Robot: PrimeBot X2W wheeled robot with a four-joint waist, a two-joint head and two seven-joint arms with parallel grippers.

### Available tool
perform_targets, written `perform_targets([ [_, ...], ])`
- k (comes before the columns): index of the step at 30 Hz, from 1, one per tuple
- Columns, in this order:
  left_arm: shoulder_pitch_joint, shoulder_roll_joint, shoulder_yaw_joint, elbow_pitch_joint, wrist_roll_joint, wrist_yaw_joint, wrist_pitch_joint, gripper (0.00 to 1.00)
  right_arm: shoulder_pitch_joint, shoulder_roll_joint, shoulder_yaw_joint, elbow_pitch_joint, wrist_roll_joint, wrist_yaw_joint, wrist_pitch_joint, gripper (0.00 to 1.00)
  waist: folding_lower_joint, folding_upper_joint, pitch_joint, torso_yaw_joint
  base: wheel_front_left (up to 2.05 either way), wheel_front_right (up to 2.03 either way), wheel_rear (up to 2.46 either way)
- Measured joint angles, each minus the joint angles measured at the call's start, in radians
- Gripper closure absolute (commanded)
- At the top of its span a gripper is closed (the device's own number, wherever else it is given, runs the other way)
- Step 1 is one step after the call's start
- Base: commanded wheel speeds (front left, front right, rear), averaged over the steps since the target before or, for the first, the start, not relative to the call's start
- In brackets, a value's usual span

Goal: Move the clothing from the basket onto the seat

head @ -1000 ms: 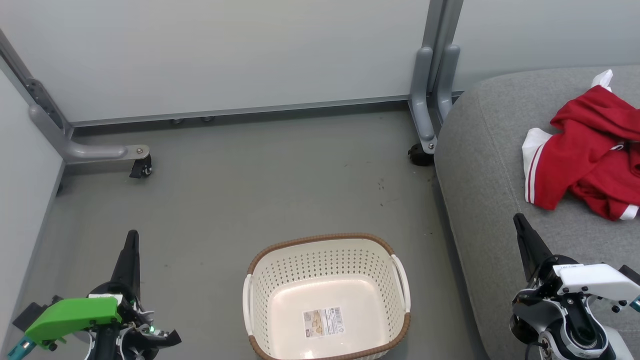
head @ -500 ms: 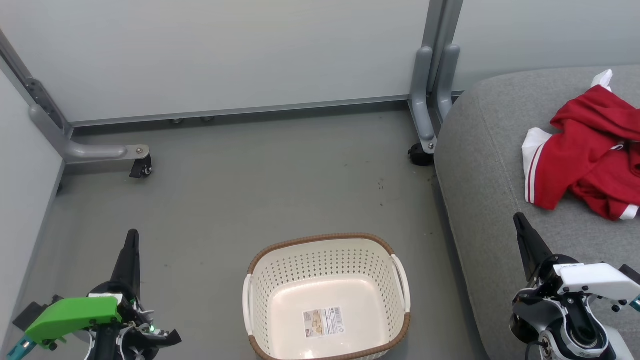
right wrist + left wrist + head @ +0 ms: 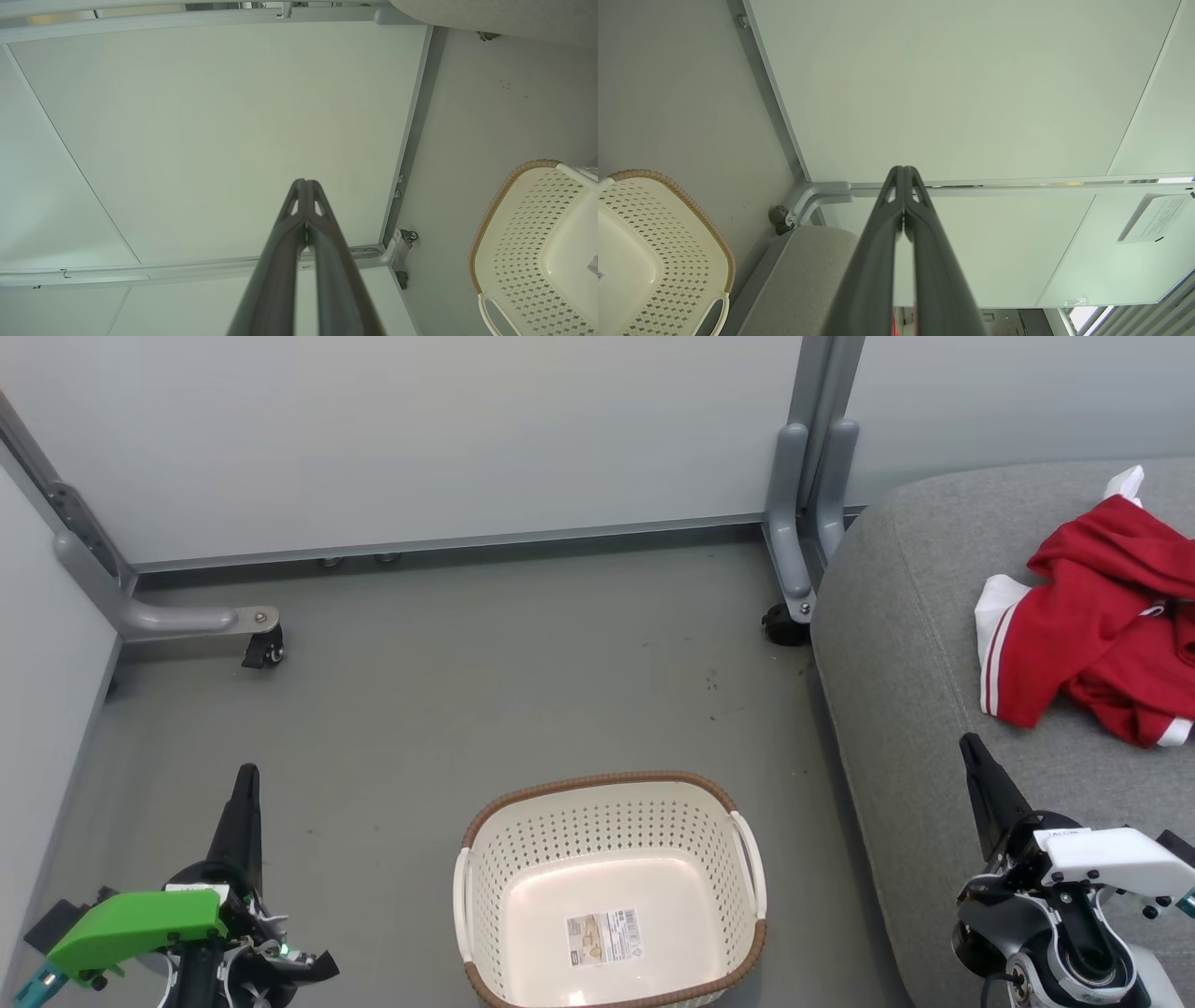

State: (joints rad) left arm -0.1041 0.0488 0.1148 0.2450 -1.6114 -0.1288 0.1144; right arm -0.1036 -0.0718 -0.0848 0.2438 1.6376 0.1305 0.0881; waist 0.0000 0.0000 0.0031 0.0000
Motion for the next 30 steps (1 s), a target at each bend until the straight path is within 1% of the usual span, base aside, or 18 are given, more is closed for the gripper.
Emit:
perform_targets([
  [30,0.0,0.0,0.0,0.0,0.0,0.0,0.0,1.0,-0.001,0.006,-0.008,0.001,-0.006,0.0,0.008,1.0,0.0,0.0,0.0,0.0,0.0,0.0,0.0],
])
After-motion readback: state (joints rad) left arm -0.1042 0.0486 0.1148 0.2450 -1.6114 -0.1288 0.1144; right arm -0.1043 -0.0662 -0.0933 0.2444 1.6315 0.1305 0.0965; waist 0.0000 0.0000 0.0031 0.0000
